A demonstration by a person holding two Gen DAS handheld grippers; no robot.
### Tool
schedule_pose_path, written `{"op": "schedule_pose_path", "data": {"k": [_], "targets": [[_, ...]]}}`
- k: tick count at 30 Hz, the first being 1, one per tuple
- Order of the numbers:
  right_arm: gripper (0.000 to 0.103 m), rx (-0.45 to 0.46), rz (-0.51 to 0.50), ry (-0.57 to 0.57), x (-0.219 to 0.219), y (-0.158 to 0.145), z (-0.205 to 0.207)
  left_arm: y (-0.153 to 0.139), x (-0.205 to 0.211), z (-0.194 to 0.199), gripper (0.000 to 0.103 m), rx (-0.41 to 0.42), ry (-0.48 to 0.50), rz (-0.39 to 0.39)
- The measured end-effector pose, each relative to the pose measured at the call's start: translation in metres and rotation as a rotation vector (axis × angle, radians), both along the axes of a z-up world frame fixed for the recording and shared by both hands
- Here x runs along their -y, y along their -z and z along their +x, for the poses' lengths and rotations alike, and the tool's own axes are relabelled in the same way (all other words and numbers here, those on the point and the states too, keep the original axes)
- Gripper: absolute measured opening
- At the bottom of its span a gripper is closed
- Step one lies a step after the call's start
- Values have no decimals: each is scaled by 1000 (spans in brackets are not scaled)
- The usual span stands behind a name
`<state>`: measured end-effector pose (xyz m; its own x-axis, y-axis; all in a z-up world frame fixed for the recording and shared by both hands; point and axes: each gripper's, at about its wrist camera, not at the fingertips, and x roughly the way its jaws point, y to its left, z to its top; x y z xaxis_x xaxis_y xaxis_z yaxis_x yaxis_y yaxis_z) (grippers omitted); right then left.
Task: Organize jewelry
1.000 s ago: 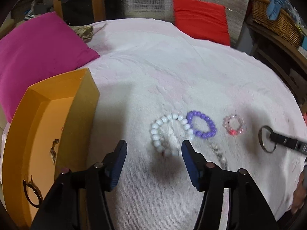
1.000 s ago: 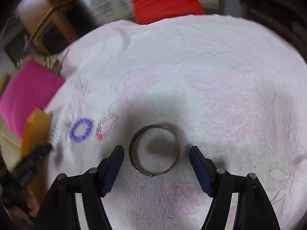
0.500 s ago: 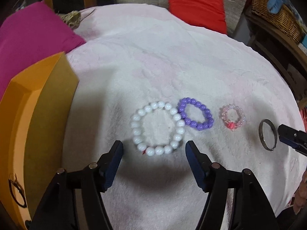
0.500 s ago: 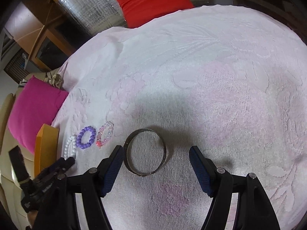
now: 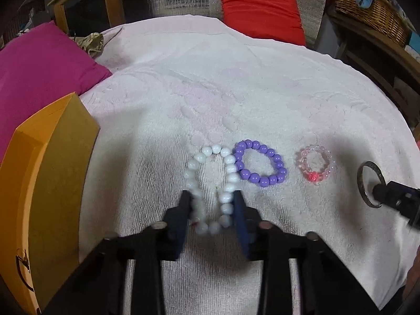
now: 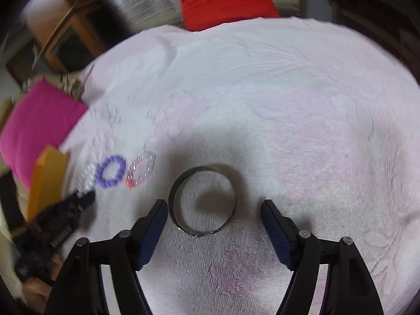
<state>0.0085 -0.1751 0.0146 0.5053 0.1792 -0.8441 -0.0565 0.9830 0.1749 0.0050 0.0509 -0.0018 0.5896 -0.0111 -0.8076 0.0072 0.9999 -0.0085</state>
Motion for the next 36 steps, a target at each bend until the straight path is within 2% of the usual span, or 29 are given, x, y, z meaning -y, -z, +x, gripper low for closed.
{"op": "schedule_pose_path", "data": {"k": [3, 6, 8, 9, 11, 20, 36], "targets": [[78, 29, -101, -21, -13, 4, -4, -5, -1, -3, 10, 17, -15, 2], [78, 66, -177, -38, -22, 7, -8, -10, -5, -8, 10, 38, -32, 1], [73, 90, -212, -39, -26, 8, -10, -15, -6, -11, 10, 58, -41, 8], [65, 102, -228, -44, -28, 8, -11, -17, -6, -13, 9, 69, -45, 19], [62, 115, -245, -50, -30, 6, -11, -21, -7, -16, 10, 88, -49, 43], [62, 131, -187, -11, -24, -2, -9, -38, -8, -25, 9, 159, -68, 104], [62, 193, -91, 7, -28, -21, -17, -56, -8, -43, 9, 219, -90, 105]]}}
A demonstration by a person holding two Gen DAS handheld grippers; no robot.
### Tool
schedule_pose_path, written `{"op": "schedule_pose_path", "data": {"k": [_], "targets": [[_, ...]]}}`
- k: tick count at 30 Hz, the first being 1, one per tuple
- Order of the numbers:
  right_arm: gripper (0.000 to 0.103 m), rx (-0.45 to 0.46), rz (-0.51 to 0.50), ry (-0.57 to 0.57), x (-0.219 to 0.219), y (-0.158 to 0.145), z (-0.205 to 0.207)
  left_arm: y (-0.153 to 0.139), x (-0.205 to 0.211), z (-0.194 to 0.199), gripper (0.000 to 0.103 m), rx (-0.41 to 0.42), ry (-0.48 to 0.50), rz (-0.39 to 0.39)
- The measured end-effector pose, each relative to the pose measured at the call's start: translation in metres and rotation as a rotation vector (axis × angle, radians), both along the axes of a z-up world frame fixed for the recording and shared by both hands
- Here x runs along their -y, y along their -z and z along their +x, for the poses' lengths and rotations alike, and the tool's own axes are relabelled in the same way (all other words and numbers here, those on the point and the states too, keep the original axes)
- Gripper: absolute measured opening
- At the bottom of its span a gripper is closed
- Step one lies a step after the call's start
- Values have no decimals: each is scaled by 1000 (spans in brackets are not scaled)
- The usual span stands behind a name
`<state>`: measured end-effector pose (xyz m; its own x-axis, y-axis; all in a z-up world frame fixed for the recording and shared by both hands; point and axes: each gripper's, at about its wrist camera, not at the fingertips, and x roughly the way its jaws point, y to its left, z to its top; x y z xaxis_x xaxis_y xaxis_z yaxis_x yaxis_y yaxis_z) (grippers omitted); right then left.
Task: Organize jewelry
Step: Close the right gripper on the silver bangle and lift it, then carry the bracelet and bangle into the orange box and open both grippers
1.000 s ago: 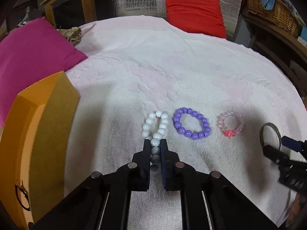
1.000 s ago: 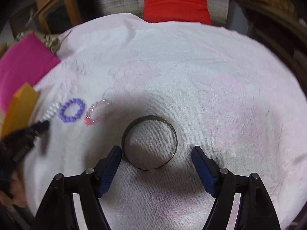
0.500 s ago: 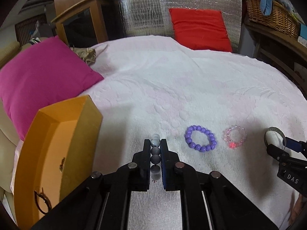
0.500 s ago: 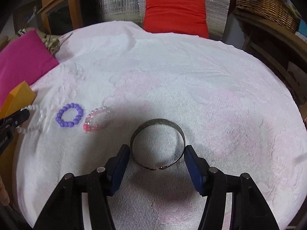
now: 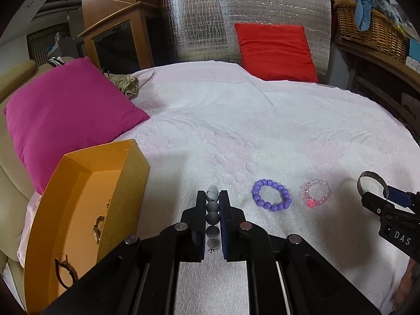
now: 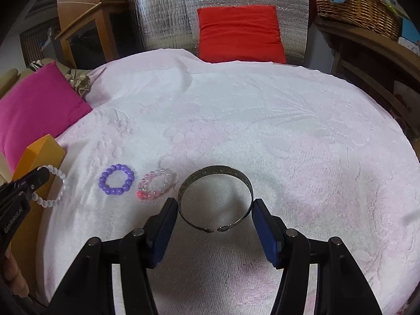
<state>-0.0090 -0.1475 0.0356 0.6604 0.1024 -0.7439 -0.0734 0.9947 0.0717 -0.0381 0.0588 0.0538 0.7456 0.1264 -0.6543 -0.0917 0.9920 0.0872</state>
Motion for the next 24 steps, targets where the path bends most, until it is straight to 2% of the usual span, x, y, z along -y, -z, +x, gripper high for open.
{"op": "schedule_pose_path", "data": {"k": [12, 17, 24], "targets": [[62, 26, 50, -1, -3, -22, -18, -20, -14, -32, 9, 49, -45, -29], [62, 37, 75, -34, -19, -34, -27, -26, -23, -46, 9, 71, -76, -40], [62, 69, 50, -91, -44, -45, -41, -37, -34, -67, 9, 115, -122, -54]]}}
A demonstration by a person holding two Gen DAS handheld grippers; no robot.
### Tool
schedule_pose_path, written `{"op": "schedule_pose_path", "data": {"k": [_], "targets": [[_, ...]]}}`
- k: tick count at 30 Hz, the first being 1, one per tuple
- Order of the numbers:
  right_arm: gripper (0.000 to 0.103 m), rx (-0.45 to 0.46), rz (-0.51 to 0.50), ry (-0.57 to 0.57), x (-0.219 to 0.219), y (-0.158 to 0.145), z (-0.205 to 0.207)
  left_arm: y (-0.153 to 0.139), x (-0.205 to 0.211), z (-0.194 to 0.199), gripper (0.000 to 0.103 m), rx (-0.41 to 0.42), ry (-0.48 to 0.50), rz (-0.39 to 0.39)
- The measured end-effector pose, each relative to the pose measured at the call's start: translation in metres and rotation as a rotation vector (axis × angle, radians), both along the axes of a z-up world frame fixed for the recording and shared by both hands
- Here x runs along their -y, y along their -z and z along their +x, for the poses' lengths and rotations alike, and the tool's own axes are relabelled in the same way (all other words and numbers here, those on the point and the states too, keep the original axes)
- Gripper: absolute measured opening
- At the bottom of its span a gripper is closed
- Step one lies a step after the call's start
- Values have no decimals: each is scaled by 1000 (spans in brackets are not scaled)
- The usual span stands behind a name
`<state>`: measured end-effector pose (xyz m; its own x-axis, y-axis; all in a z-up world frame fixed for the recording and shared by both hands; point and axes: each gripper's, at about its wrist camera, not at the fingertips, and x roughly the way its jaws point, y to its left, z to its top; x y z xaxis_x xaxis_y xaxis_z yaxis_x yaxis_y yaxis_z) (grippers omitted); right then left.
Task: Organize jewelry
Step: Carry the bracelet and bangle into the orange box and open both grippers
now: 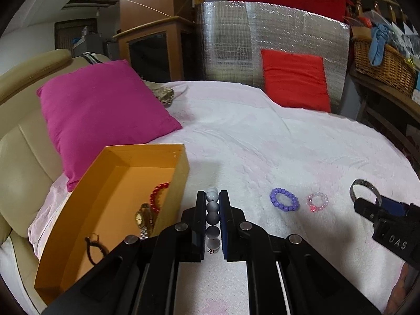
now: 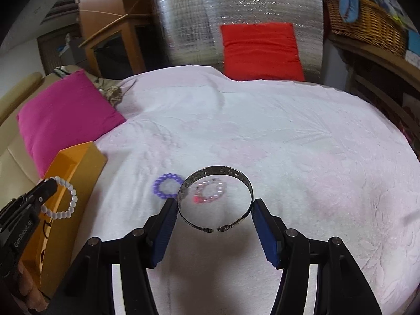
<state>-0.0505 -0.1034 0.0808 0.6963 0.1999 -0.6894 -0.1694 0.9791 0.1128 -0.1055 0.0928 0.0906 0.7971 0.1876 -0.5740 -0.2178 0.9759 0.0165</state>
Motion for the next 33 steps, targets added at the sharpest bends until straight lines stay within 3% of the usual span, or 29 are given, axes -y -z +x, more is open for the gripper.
{"op": "schedule_pose_path", "data": {"k": [13, 21, 26, 33], "targets": [[62, 26, 23, -64, -31, -14, -14, -29, -35, -48, 9, 73, -106, -62], [62, 9, 65, -202, -78, -24, -21, -38, -99, -78, 9, 62, -220, -76], [62, -33, 85, -328, -129, -26, -23, -29, -138, -95, 9, 31, -292, -73], [62, -108, 62, -466, -216, -25, -13, 7, -179, -108, 9, -53, -356, -102]]}}
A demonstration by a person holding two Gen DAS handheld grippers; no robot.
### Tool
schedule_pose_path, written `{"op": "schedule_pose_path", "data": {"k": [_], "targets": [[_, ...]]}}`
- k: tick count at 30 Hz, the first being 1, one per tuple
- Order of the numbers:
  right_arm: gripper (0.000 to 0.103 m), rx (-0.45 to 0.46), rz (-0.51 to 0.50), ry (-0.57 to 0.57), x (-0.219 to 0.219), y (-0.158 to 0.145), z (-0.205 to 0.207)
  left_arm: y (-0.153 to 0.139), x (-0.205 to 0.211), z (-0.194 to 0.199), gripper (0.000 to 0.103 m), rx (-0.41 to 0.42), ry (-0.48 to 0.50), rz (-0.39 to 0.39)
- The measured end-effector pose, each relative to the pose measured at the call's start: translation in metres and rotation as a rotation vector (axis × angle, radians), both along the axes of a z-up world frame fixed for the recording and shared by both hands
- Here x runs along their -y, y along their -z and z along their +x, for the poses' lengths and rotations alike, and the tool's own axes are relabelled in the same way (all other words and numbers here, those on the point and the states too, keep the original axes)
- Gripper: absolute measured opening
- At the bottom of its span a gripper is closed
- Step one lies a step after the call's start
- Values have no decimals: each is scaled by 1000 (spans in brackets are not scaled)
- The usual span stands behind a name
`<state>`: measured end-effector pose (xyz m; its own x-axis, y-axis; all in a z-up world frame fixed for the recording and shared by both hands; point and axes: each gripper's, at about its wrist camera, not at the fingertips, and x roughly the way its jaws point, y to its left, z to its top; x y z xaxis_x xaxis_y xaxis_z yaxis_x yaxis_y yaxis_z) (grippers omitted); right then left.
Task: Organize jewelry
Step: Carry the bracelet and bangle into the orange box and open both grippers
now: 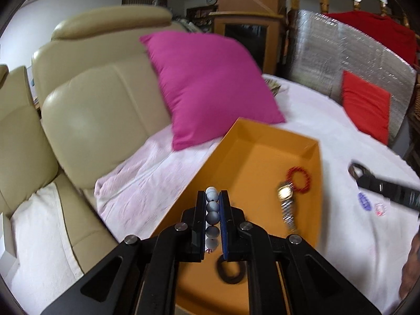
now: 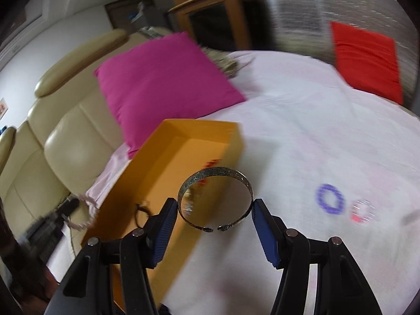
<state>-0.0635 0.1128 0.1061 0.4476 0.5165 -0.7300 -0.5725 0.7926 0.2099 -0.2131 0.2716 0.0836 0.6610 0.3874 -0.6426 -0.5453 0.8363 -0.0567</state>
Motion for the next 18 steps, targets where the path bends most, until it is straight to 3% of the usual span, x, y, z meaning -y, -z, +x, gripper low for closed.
{"op": "schedule_pose_path", "data": {"k": [10, 18], "targets": [[62, -63, -131, -122, -115, 40, 15, 48, -24, 3, 9, -121, -11, -45], [65, -127, -134, -86, -146, 69, 36, 61, -19, 10, 10, -168, -9, -9]]}}
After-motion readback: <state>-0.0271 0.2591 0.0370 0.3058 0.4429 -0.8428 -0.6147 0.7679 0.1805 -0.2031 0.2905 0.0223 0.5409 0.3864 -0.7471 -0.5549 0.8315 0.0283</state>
